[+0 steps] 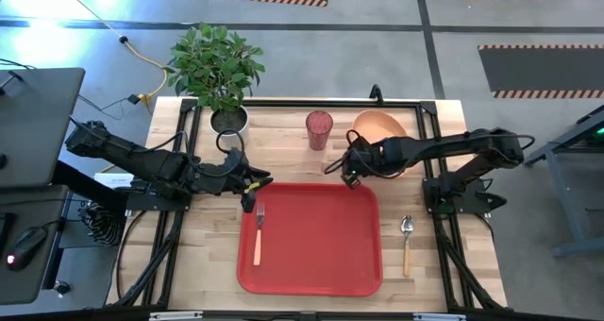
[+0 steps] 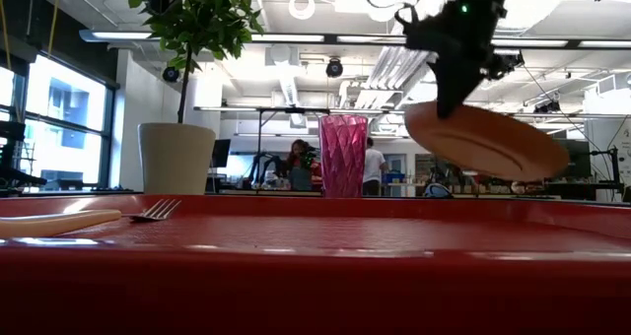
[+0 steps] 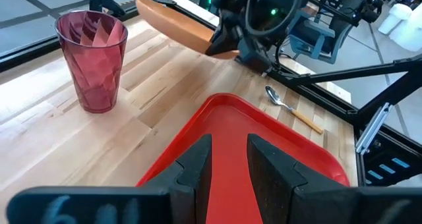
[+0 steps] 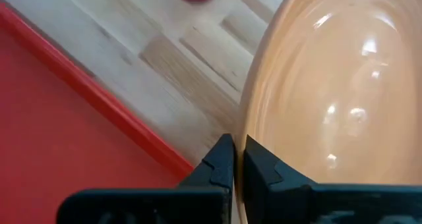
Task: Pick and place plate/cup/fork/spoon on tray
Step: Put the orange plate on the red serving tray to the right of the orange fork
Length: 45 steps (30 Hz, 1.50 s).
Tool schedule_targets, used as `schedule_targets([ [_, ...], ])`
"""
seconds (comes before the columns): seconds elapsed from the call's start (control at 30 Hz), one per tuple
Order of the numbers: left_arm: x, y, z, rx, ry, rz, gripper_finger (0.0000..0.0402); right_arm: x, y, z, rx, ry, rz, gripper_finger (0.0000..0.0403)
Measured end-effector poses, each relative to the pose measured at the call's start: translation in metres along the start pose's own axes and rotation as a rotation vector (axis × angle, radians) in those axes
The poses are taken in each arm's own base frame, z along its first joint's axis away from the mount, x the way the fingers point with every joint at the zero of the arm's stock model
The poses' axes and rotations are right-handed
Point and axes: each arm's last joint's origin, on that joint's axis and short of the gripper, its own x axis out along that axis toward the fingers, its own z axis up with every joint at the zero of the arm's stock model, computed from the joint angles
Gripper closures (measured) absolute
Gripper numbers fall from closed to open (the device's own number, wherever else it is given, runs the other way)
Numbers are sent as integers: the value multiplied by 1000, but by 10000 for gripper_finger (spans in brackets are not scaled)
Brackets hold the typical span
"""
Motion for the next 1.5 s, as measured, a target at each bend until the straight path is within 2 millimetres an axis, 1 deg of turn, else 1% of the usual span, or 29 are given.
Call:
schedule_targets([
  [0.27,0,0,0,70,0,0,314,-34,11,7,40,-102,18,403],
  [0.47,0,0,-1,109,5,3,314,-64,24,10,-21,-207,82,403],
  [0.63,0,0,-1,32,11,-5,314,-93,36,8,-140,-277,161,403],
  [0.77,0,-1,-1,-10,31,-31,314,-113,47,2,-287,-338,229,403],
  [0.87,0,-1,-1,-49,39,-38,314,-123,55,-5,-401,-370,291,403],
  [0.97,0,-1,-1,-109,41,-38,314,-130,65,-14,-520,-373,391,403],
  [1.1,0,-1,-2,-166,47,-43,314,-135,80,-32,-696,-385,449,403],
  [1.23,0,-1,-2,-216,63,-57,314,-132,96,-49,-824,-340,502,403],
  [1.37,0,-2,-2,-267,88,-81,314,-121,114,-63,-929,-263,539,403],
  [1.5,0,-3,-3,-295,102,-91,314,-106,132,-78,-1040,-212,531,403],
])
